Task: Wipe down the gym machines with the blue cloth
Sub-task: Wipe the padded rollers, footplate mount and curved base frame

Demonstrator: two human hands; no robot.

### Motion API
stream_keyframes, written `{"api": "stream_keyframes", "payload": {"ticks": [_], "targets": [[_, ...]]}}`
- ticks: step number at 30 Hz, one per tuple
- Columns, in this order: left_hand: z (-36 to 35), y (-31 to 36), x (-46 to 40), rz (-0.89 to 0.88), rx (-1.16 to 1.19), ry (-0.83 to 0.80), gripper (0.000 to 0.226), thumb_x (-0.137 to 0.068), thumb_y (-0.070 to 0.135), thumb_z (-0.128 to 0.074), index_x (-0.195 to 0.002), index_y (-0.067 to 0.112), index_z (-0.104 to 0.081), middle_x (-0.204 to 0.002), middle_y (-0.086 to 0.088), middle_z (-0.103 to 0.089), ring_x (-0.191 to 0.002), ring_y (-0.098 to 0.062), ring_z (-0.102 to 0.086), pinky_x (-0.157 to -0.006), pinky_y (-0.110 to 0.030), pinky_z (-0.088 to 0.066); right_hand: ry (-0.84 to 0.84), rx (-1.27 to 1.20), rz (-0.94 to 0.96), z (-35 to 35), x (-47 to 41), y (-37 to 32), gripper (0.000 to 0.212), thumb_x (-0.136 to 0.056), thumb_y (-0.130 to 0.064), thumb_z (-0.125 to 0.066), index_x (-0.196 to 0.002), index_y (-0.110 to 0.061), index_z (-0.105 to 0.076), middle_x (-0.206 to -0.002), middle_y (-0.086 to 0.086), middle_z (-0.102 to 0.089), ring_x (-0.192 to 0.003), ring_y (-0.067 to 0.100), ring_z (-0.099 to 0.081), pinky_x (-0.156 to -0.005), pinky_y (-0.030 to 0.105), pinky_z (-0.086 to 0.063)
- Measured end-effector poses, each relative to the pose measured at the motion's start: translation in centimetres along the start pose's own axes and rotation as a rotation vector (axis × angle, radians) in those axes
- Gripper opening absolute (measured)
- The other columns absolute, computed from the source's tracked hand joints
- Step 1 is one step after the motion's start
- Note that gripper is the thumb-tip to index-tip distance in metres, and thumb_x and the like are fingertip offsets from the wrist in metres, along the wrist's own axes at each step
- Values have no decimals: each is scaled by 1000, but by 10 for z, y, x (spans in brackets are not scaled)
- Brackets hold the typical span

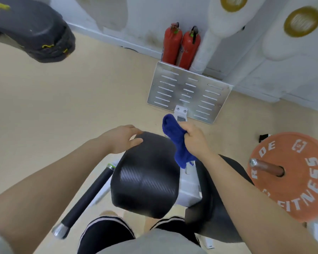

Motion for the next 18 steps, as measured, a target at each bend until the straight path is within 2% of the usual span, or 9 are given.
{"api": "stream_keyframes", "payload": {"ticks": [2, 4, 6, 8, 11, 13, 16, 18], "targets": [[9, -13, 29, 33, 19, 57, 44, -98, 37, -38, -138, 20, -42, -141, 1, -41, -124, -19, -45, -101, -29, -34, -40, 58, 70, -9, 7, -38, 53, -82, 8, -29, -113, -17, -64, -94, -3, -57, -82, 10, -47, -75, 22, -33], [14, -31, 56, 60, 28, 109, 43, -98, 35, -39, -138, 20, -41, -141, 1, -41, -122, -19, -47, -100, -28, -34, -85, 107, 128, -25, 11, -72, 63, -82, 11, -29, -128, -23, -57, -113, -4, -59, -99, 9, -50, -85, 16, -33], [14, -52, 84, 79, 47, 145, 43, -98, 32, -40, -138, 20, -41, -140, 1, -42, -119, -19, -49, -99, -28, -36, -117, 132, 169, -46, 15, -102, 63, -82, 9, -30, -129, -25, -56, -122, 0, -58, -110, 14, -51, -95, 21, -36], [12, -76, 113, 85, 64, 187, 43, -97, 30, -42, -139, 20, -40, -139, 1, -44, -116, -17, -52, -98, -28, -38, -114, 142, 172, -71, 22, -129, 57, -82, 5, -31, -122, -25, -59, -116, 1, -61, -103, 18, -55, -88, 25, -43], [4, -125, 162, 96, 86, 242, 43, -96, 29, -43, -138, 20, -39, -137, 3, -46, -114, -15, -52, -96, -27, -39, -13, 70, 170, -115, 41, -167, 41, -82, 3, -32, -99, -21, -61, -95, 1, -62, -80, 14, -55, -61, 18, -44], [-5, -162, 195, 100, 82, 254, 43, -96, 29, -44, -138, 21, -40, -137, 3, -47, -113, -15, -53, -95, -27, -40, 98, 13, 155, -145, 53, -189, 36, -82, 3, -33, -89, -20, -60, -88, 0, -62, -77, 13, -54, -59, 19, -43], [-14, -211, 240, 65, 67, 252, 42, -96, 28, -43, -137, 21, -41, -138, 3, -45, -112, -15, -54, -95, -28, -41, 206, -85, 103, -192, 69, -216, 33, -81, 2, -33, -81, -23, -56, -89, 1, -61, -79, 16, -54, -62, 23, -42], [-19, -236, 265, 29, 71, 241, 41, -96, 28, -43, -137, 21, -41, -139, 4, -42, -111, -15, -54, -93, -27, -41, 200, -167, 32, -225, 76, -227, 30, -81, 0, -34, -86, -23, -53, -94, 5, -61, -81, 19, -54, -62, 27, -42]]}}
Point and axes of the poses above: each hand's wrist, its own x-axis away from the middle knuckle, its own z-axis out of the back of the hand, y = z × x, the point moved 5 cm from there along -x, towards the middle knuckle
